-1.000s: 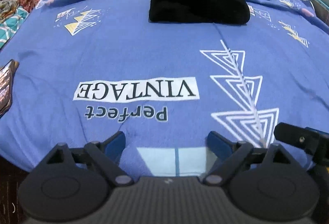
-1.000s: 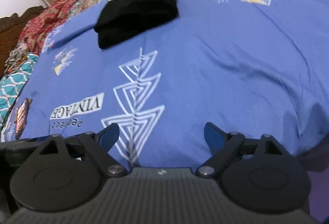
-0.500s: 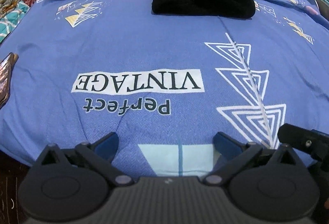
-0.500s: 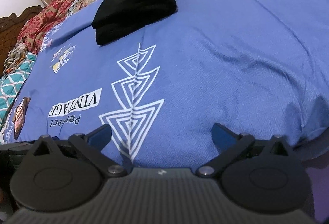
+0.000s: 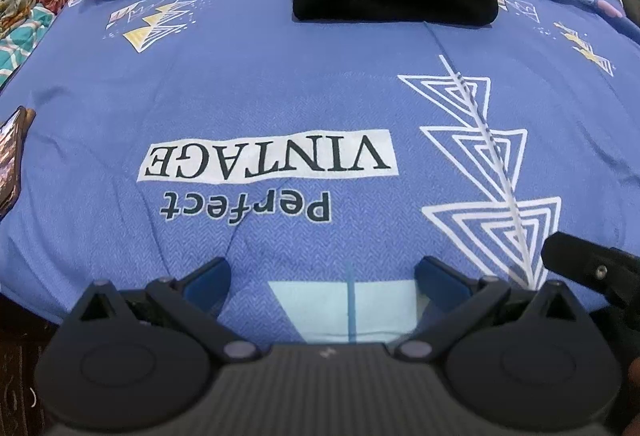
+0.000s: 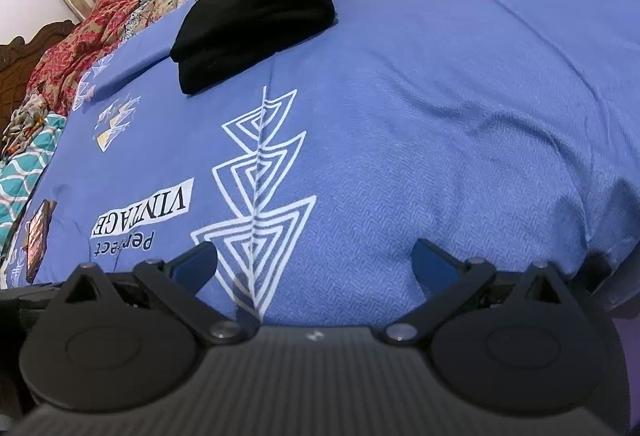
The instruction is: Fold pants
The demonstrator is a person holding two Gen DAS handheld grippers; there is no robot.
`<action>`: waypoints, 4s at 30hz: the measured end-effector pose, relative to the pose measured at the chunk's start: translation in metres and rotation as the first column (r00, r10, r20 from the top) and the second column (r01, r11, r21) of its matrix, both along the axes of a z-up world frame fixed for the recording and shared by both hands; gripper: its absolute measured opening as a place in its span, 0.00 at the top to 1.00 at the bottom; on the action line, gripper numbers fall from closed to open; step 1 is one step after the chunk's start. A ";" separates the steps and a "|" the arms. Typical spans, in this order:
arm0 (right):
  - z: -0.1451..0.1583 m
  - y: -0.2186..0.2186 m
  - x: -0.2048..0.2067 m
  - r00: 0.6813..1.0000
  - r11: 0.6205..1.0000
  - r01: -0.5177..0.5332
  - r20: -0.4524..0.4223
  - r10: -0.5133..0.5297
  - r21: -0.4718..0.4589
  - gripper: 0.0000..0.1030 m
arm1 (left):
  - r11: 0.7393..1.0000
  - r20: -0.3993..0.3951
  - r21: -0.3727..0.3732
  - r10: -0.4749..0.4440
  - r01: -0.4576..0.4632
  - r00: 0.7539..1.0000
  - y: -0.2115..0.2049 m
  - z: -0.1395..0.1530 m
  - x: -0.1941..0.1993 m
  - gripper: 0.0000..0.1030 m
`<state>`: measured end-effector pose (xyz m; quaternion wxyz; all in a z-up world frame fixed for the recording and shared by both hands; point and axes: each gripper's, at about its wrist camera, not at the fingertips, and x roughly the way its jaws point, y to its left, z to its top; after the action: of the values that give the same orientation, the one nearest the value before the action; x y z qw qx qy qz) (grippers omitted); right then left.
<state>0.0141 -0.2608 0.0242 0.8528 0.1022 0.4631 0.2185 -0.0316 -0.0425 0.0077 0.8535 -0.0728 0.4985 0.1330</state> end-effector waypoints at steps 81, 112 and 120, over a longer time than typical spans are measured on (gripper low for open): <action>0.032 0.004 -0.019 0.997 0.998 0.045 0.060 -0.047 0.035 0.00 | 0.969 0.026 0.237 0.063 -0.068 0.998 0.003 0.037 -0.016 0.00; 0.022 -0.003 -0.012 0.999 0.998 0.050 -0.013 -0.049 0.047 0.00 | 0.968 -0.035 0.240 0.081 -0.071 0.996 0.004 0.022 -0.011 0.00; 0.022 -0.003 -0.012 0.999 0.998 0.050 -0.013 -0.050 0.046 0.00 | 0.969 -0.036 0.237 0.081 -0.070 0.996 0.004 0.023 -0.012 0.00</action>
<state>0.0022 -0.2640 0.0460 0.8526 0.1349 0.4604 0.2073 -0.0432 -0.0389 0.0304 0.8389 0.0131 0.4953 0.2254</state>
